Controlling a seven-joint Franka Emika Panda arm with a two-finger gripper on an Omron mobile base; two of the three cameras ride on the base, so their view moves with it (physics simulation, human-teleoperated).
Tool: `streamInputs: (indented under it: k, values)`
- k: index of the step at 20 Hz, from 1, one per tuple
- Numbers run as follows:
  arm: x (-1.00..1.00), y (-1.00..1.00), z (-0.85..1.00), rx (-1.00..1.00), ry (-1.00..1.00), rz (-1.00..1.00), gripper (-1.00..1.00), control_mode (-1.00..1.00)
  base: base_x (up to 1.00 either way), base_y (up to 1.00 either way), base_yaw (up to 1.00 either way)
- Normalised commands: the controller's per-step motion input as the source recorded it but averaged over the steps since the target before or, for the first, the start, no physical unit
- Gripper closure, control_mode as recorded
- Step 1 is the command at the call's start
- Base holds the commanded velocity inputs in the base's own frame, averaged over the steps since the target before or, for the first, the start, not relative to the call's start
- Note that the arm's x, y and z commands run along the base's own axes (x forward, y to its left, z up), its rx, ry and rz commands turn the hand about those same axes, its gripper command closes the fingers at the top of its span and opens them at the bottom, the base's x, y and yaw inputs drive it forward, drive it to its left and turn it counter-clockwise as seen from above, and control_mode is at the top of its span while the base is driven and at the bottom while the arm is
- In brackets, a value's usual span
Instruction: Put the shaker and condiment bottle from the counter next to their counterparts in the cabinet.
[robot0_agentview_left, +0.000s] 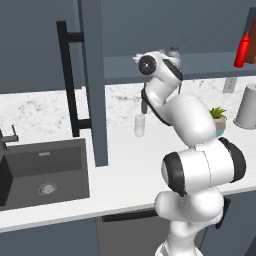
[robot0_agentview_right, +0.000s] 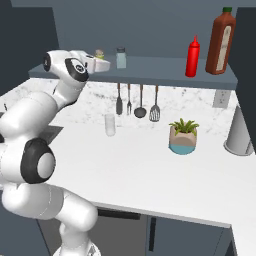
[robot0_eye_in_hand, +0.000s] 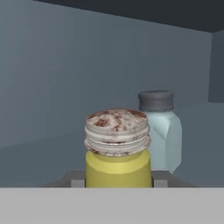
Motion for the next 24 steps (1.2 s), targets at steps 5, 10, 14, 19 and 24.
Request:
streamInputs:
  k: [5, 10, 14, 19, 24]
  values:
    - [0.17, -0.06, 0.0, 0.0, 0.0, -0.09, 1.0, -1.0, 0.0, 0.0, 0.0]
    - [0.03, -0.01, 0.0, 0.0, 0.0, -0.15, 1.0, -1.0, 0.0, 0.0, 0.0]
    - [0.0, -0.05, 0.0, 0.0, 0.0, -0.19, 1.0, -1.0, 0.0, 0.0, 0.0]
    - [0.07, -0.07, 0.0, 0.0, 0.0, -0.19, 1.0, -1.0, 0.0, 0.0, 0.0]
    - [0.09, 0.0, -0.12, 0.0, 0.0, -0.15, -1.0, -1.0, 0.0, 0.0, 0.0]
